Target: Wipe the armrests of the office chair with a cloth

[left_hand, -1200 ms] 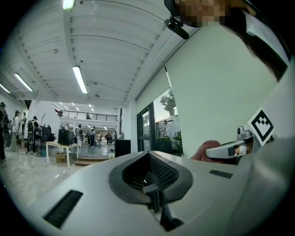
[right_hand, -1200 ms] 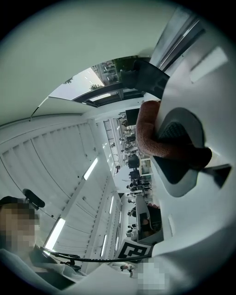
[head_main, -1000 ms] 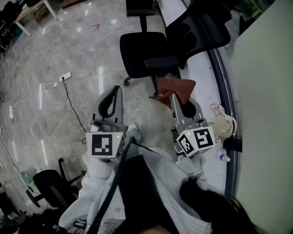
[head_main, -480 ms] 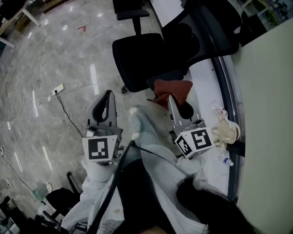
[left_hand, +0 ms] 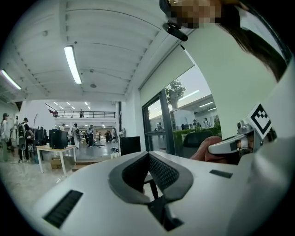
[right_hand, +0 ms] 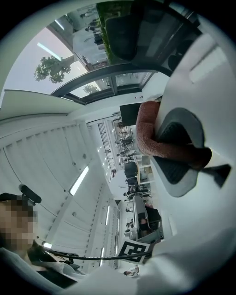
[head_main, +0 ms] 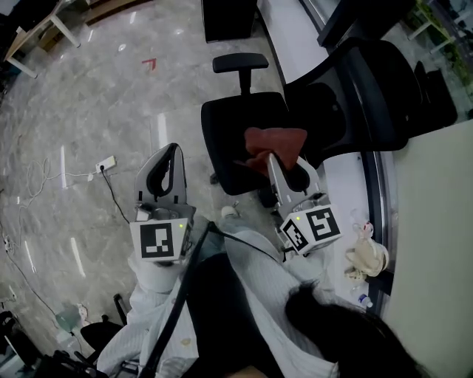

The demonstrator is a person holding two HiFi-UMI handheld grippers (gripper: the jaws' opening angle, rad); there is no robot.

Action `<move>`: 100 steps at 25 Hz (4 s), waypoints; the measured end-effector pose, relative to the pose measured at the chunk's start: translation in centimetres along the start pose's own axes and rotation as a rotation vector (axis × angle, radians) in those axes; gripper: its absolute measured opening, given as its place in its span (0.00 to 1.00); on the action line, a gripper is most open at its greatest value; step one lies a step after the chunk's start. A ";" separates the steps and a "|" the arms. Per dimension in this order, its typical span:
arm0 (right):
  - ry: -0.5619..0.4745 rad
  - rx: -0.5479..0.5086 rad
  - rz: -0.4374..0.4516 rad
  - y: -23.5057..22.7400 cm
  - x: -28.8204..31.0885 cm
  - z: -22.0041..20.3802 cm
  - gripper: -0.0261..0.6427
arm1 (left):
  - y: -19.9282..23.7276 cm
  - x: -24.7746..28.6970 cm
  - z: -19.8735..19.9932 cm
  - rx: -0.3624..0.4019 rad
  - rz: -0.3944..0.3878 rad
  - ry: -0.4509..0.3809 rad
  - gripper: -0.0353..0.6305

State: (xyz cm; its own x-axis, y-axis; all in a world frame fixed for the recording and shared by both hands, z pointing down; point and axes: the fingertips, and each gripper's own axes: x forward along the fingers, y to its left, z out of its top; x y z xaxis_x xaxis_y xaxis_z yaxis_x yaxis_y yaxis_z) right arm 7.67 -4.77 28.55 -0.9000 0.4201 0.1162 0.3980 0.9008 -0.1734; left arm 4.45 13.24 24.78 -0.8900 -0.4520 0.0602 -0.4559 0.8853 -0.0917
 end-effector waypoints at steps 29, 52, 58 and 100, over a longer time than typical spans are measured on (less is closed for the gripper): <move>-0.055 0.205 -1.326 1.0 -6.0 -5.5 0.10 | -12.7 15.1 -2.6 0.060 -1.354 -0.014 0.06; 0.509 0.485 -1.112 -10.1 -8.2 -32.6 0.10 | -11.3 15.5 -14.4 0.139 -1.157 0.196 0.06; 0.610 0.394 -1.108 -18.5 -9.4 -33.2 0.10 | -10.2 17.4 -16.1 0.151 -1.098 0.232 0.06; 0.706 0.488 -1.083 -27.0 -9.6 -33.9 0.10 | -9.7 21.3 -14.6 0.173 -1.017 0.200 0.06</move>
State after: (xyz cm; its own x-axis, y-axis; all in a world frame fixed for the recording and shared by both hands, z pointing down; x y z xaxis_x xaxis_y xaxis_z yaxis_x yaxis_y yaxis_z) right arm 11.56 -29.42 65.27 -0.3793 -0.3604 0.8522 -0.6694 0.7427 0.0161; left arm -9.86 -3.40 41.43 -0.0752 -0.9336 0.3503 -0.9970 0.0635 -0.0450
